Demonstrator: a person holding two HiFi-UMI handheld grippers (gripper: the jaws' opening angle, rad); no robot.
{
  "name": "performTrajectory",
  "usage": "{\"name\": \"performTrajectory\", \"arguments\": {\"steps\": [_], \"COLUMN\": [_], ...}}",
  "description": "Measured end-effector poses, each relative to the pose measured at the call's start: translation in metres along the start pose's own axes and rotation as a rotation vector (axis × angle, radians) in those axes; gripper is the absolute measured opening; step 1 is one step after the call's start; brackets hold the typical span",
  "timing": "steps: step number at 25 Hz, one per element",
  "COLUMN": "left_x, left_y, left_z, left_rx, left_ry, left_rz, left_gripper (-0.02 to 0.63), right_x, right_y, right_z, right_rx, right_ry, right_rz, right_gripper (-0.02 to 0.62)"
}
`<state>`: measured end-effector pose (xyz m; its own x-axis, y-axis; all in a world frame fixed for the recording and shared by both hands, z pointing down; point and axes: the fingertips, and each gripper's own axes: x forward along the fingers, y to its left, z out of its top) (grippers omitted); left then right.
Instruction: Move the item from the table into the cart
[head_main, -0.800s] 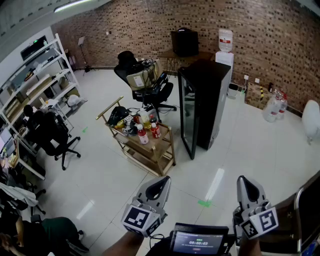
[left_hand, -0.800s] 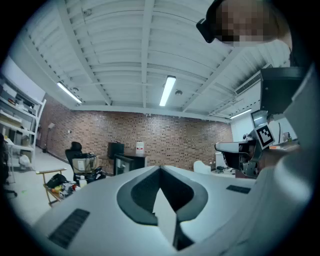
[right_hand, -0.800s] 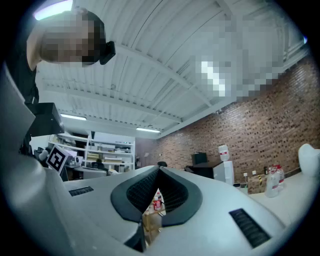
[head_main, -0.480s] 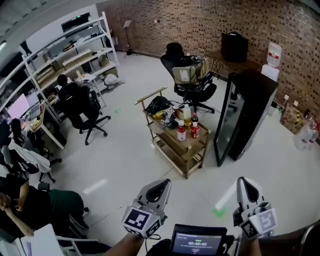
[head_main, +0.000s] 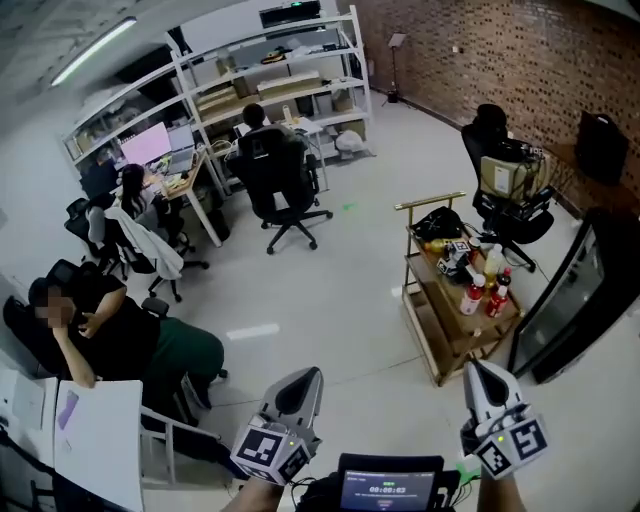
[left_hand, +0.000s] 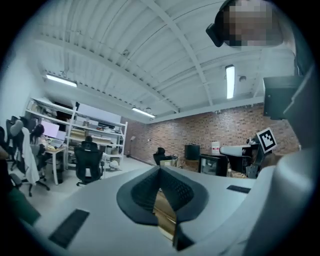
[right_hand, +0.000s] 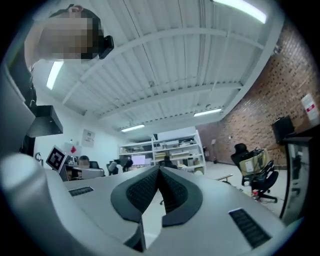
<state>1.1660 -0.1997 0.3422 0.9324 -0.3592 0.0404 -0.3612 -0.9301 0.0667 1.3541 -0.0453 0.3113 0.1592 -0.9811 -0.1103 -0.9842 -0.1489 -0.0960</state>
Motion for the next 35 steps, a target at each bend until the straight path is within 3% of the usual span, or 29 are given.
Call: {"name": "performTrajectory", "arguments": {"steps": [4, 9, 16, 24, 28, 32, 35], "left_x": [-0.052, -0.155, -0.287, -0.411, -0.514, -0.622, -0.707], "left_y": [0.121, 0.268, 0.436, 0.543, 0.588, 0.616, 0.626], "left_z": [0.005, 0.007, -0.01, 0.002, 0.009, 0.017, 0.004], "left_rx": [-0.01, 0.001, -0.057, -0.049, -0.037, -0.01, -0.024], "left_ry": [-0.022, -0.033, -0.045, -0.053, -0.018, -0.08, -0.066], "left_rz": [0.126, 0.266, 0.556, 0.903, 1.122, 1.232, 1.296], "left_gripper": [0.002, 0.002, 0.002, 0.002, 0.002, 0.002, 0.002], "right_x": [0.107, 0.225, 0.352, 0.457, 0.479, 0.476, 0.46], "right_y": [0.098, 0.246, 0.454, 0.624, 0.718, 0.841, 0.931], "right_z": [-0.024, -0.061, -0.108, -0.141, -0.15, -0.167, -0.175], "right_rx": [-0.019, 0.012, 0.012, 0.11, 0.14, 0.122, 0.135], "right_ry": [0.028, 0.035, 0.072, 0.104, 0.114, 0.133, 0.133], "right_rz": [0.15, 0.294, 0.658, 1.002, 1.151, 1.275, 1.315], "right_gripper": [0.003, 0.003, 0.003, 0.003, 0.003, 0.003, 0.003]}}
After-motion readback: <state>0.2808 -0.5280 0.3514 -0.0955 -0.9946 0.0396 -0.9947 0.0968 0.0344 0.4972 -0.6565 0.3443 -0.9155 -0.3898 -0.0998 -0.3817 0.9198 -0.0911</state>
